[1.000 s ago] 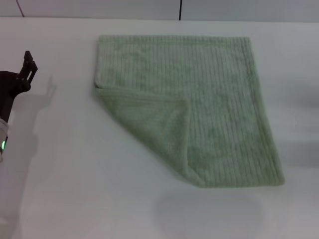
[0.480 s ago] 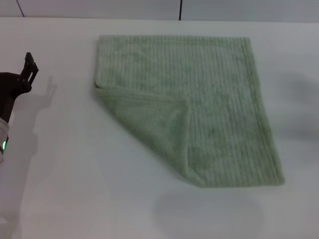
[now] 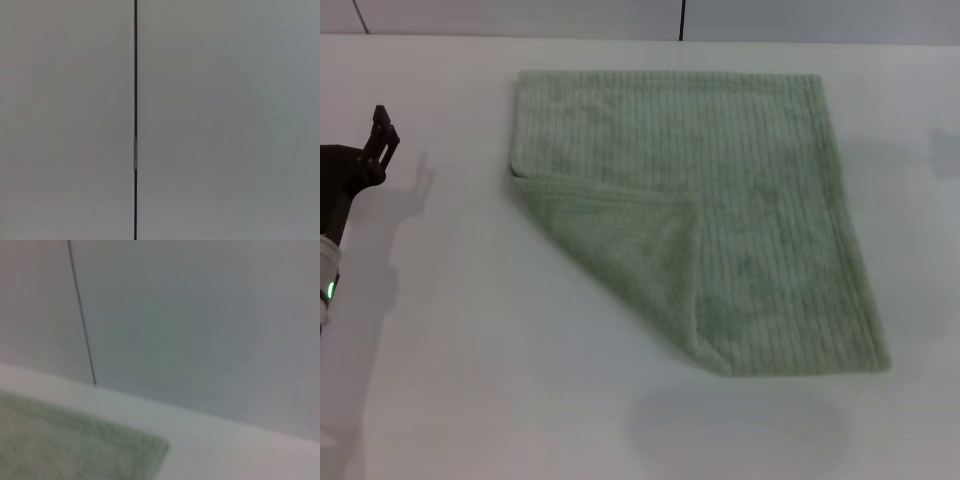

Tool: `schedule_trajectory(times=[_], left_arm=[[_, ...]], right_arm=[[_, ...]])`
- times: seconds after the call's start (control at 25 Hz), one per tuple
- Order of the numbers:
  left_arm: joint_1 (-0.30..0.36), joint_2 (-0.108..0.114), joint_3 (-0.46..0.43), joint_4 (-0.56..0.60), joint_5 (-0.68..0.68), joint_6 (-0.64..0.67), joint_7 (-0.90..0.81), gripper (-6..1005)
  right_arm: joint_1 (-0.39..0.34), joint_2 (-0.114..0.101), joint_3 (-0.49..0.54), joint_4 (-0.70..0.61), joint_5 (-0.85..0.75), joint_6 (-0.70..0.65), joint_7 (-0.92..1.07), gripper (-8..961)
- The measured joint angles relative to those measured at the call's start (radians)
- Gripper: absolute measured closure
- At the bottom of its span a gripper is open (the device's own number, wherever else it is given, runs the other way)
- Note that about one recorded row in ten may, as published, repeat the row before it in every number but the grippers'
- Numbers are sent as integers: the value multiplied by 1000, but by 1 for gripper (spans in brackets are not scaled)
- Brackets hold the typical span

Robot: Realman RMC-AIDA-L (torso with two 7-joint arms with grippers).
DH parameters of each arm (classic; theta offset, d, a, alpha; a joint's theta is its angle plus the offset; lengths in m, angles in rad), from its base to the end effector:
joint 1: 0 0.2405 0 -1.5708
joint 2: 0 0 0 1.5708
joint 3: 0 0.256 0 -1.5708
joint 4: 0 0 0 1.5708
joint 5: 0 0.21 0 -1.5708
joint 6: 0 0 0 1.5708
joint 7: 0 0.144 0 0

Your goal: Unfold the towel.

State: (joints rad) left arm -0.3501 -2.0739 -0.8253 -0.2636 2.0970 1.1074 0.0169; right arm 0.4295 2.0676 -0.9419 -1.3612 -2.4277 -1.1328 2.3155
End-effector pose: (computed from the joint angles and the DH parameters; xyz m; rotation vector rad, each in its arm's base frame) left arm -0.3510 0.3134 -0.0104 -1.4584 -0.6094 -0.5786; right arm 0.2559 0.3900 0.1115 -2.0744 0.9231 0.1203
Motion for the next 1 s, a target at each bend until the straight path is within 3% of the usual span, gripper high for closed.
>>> schedule_trajectory(times=[0.04, 0.12, 0.48, 0.68, 0.84, 1.0], left_arm=[[-1, 0, 0, 0, 0, -1, 0, 162], [-4, 0, 0, 2, 0, -6, 0, 162], [-4, 0, 3, -7, 0, -8, -2, 163], [-3, 0, 6, -10, 2, -3, -10, 164], [-3, 0, 6, -10, 3, -2, -10, 164], [1, 0, 10, -25, 6, 0, -11, 164]], right_arm=[[0, 0, 0, 0, 0, 0, 0, 954], [77, -8, 7, -11, -121, -93, 90, 954], [230, -30, -8, 20, -148, -252, 157, 954], [344, -49, -3, 145, -218, -321, 180, 954], [407, -56, -10, 253, -257, -307, 186, 954], [471, -76, -32, 407, -261, -248, 185, 954]])
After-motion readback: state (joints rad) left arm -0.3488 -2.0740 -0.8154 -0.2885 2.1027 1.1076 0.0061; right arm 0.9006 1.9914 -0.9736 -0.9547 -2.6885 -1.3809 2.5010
